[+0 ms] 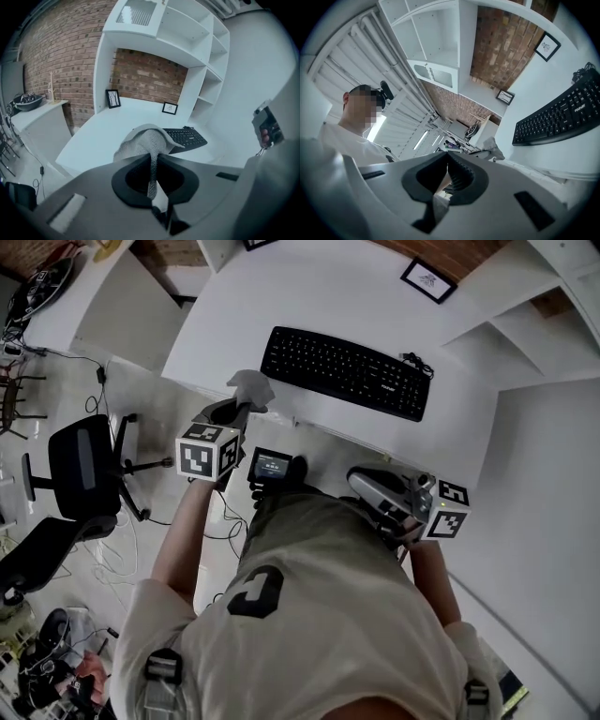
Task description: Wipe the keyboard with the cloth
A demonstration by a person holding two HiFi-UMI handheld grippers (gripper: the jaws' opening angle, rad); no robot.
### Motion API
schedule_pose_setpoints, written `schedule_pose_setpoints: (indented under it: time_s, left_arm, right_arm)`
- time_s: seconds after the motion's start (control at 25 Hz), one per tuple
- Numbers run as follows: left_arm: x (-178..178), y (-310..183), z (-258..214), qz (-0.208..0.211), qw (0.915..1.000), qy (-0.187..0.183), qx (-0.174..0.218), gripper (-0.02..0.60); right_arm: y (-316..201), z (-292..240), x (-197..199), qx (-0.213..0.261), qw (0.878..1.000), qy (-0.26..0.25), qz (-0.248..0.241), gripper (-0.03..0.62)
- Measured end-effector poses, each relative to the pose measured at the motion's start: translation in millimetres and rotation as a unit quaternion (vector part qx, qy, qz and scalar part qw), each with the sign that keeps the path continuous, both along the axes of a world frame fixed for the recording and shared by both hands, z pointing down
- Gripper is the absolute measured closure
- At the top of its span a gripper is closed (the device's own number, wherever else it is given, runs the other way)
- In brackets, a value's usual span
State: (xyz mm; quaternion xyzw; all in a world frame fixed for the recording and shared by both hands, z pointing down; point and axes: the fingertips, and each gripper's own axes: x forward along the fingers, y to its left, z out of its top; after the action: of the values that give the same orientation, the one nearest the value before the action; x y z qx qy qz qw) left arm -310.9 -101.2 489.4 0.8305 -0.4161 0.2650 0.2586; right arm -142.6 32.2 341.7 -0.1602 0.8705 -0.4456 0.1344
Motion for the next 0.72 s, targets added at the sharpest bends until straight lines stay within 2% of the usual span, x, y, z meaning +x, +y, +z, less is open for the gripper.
schedule_pose_setpoints:
  time_s: [0.32,0.52,0.72]
  left_arm:
    - [8.6,-43.9,36.7,0.018,0.9984,-0.052,-0.011,0.572]
    - [27.5,-55.9,51.2,0.04,0.9944,-0.092,-0.035,0.572]
    - [23.2,-82.6,62.1,0.023,0.987,-0.156,-0.031,0.572]
  right_arm:
    - [-30.1,6.3,14.1,-0.022,0.999,-0.015,0.038,0.588]
    - [-51.2,9.1,31.6,-0.022,0.999,-0.024,0.031,0.588]
    - [-72.0,2.9,49.5,-0.026,0.999,-0.041,0.017,0.588]
